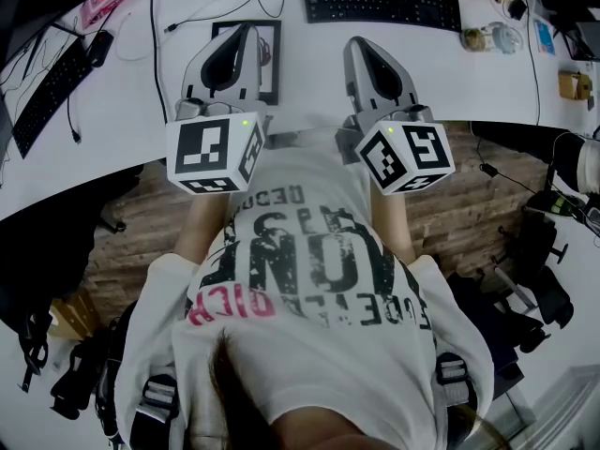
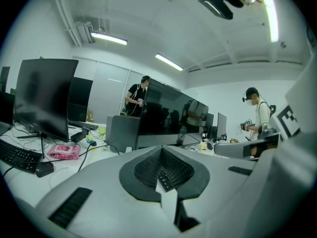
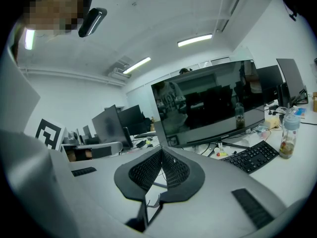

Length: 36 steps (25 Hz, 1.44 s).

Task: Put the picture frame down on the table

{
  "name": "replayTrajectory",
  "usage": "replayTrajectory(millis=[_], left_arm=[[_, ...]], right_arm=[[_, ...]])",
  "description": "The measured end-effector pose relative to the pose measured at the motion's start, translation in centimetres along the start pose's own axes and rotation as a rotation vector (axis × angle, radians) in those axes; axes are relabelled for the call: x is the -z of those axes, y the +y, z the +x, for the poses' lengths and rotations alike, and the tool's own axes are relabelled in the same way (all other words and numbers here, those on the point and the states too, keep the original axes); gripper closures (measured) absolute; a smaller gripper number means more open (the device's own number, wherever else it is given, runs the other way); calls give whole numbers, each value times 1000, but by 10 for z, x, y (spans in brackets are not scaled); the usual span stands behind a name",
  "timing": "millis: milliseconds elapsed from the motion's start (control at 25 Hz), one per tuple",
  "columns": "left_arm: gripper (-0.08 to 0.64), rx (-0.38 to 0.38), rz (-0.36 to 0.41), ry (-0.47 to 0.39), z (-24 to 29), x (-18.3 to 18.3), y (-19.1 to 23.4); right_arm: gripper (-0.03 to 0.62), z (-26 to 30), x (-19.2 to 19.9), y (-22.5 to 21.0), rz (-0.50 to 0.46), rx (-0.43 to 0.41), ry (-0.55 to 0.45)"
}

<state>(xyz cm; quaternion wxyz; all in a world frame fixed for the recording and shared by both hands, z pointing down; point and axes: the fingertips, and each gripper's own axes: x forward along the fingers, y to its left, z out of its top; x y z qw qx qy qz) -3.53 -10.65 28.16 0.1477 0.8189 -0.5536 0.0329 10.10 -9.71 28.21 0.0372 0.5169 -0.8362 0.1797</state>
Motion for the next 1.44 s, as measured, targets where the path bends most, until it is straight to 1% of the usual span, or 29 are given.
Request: replayTrajectory(millis=[280,520,1440], left_arm=[[557,-3,-8,2,1,1,-1],[558,-8,-10,1,1,1,0],[557,-16,-42,-4,-7,3,9]], right_arm=[[592,0,-1,-3,1,1,2],[592,1,-1,-2,-1,-15,3],[592,-3,4,5,-9,-3,9]])
